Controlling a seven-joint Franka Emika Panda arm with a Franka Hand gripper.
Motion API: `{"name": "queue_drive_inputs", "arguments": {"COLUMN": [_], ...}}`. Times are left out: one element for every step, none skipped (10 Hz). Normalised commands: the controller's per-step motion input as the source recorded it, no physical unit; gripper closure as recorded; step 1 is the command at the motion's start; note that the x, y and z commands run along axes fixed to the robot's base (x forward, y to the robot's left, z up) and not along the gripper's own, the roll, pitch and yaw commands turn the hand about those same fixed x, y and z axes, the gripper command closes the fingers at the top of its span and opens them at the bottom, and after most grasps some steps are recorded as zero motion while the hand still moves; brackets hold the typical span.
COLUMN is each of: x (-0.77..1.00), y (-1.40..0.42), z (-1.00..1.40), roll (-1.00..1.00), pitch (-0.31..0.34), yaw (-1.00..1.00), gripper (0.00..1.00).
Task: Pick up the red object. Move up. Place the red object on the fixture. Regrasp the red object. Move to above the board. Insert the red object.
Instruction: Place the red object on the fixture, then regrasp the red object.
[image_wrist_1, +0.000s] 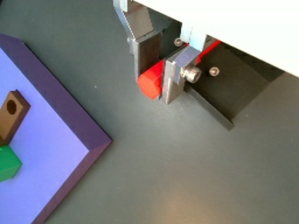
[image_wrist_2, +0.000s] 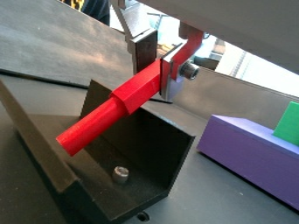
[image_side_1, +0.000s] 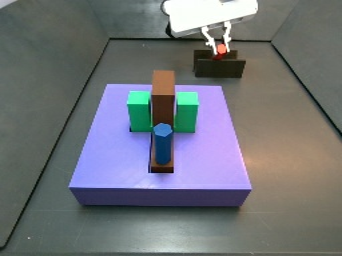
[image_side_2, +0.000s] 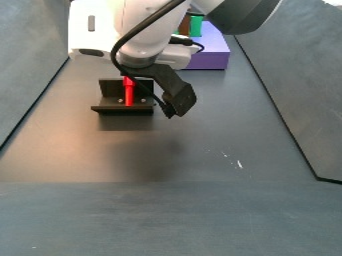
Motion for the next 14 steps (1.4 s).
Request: {"name": "queue_drive_inputs", "arguments": {"x": [0.0, 0.0, -0.11, -0.08, -0.07, -0.06, -0.02, 0.0, 0.07, 0.08, 0.03, 0.03, 0.05, 0.09], "y": [0.0, 0.0, -0.2, -0.15, -0.13, -0.11, -0.07, -0.12, -0.14, -0.13, -0.12, -0.12, -0.11, -0.1], "z": [0.0, 0.0, 0.61, 0.43, 0.35, 0.27, 0.15, 0.09, 0.15, 0.15, 0.11, 0.1, 0.09, 0.08], "roll": [0.0, 0.0, 1.0, 1.0, 1.0, 1.0, 1.0, 1.0, 1.0, 1.0, 1.0, 1.0, 1.0, 1.0], "pitch": [0.0, 0.0, 0.0, 0.023, 0.091, 0.131, 0.209, 0.251, 0.223, 0.243, 0.289, 0.277, 0.254, 0.206], "yaw": [0.0, 0.0, 0.0, 0.0, 0.0, 0.0, 0.05, 0.13, 0.18, 0.19, 0.18, 0.18, 0.18, 0.17], "gripper": [1.0, 0.0, 0.0, 0.0, 0.0, 0.0, 0.0, 0.0, 0.0, 0.0, 0.0, 0.0, 0.0, 0.0]}}
